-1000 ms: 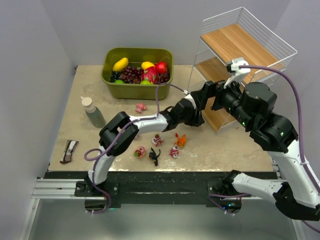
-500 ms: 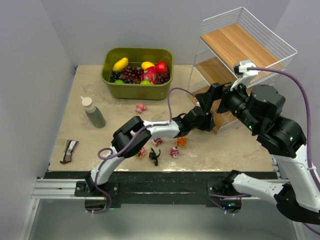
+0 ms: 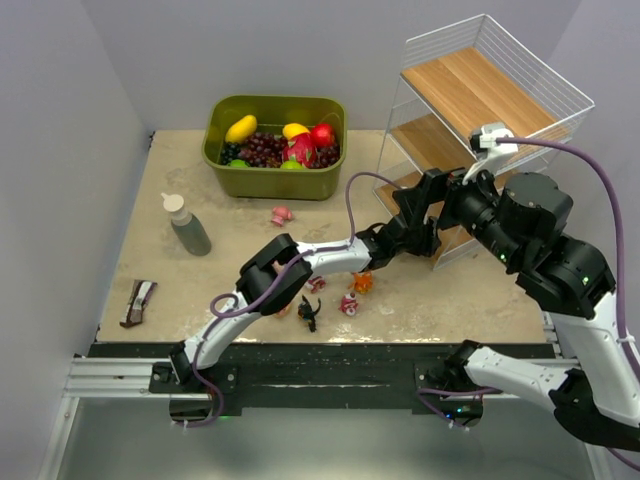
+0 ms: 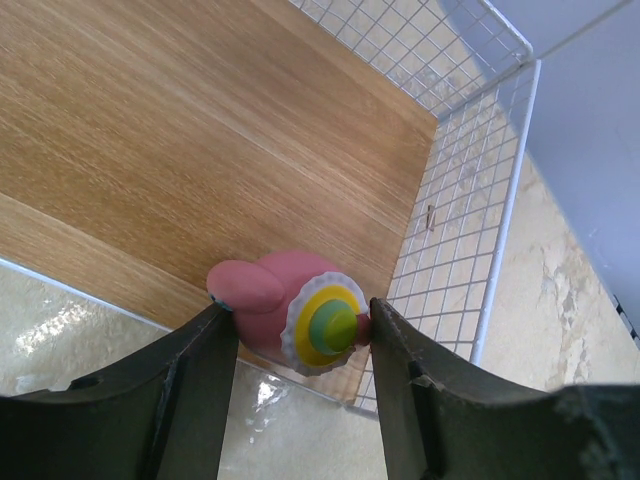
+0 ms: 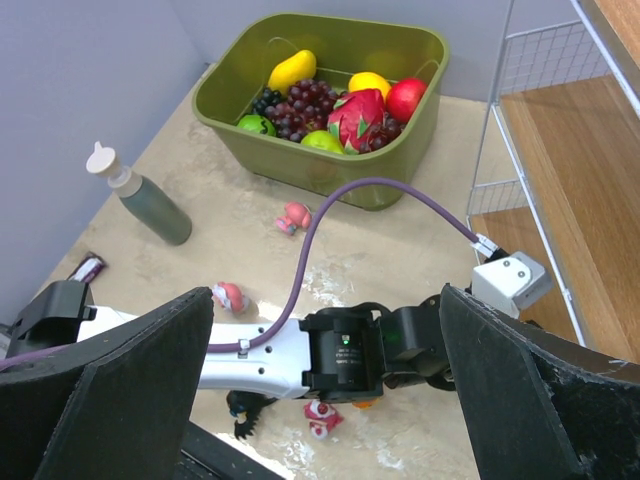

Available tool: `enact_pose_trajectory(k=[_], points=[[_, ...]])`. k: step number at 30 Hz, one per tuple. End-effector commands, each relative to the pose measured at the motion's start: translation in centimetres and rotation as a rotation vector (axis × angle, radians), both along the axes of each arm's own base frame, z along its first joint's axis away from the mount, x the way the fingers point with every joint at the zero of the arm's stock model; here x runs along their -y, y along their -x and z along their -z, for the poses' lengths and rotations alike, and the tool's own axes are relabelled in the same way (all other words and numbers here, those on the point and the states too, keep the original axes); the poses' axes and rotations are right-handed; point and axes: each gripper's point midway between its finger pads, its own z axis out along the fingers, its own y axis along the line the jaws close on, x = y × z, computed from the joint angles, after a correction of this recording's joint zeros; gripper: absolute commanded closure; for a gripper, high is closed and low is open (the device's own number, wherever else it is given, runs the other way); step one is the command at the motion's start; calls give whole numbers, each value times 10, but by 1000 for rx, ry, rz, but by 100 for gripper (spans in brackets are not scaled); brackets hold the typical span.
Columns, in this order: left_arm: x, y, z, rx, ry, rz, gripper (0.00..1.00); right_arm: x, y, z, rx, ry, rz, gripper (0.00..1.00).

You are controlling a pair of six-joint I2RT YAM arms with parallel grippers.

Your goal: Place and organize the plastic toys onto the shelf

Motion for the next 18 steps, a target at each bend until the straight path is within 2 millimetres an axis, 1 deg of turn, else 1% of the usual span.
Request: enact_pose_trajectory(k=[1, 3, 7, 10, 13, 18], points=[[13, -4, -14, -3, 46, -17, 57, 4, 7, -3, 8, -24, 1, 2], [14, -2, -8, -19, 40, -11, 56, 6, 7, -2, 5, -23, 4, 2], [14, -1, -4, -45, 40, -16, 55, 8, 8, -1, 4, -23, 10, 2], [13, -1, 1, -64, 22, -25, 50, 8, 8, 0, 4, -24, 14, 2], [14, 2, 1, -69, 21, -19, 47, 8, 8, 2, 0, -21, 15, 2], [14, 4, 2, -69, 16, -20, 34, 8, 8, 4, -2, -16, 15, 2]])
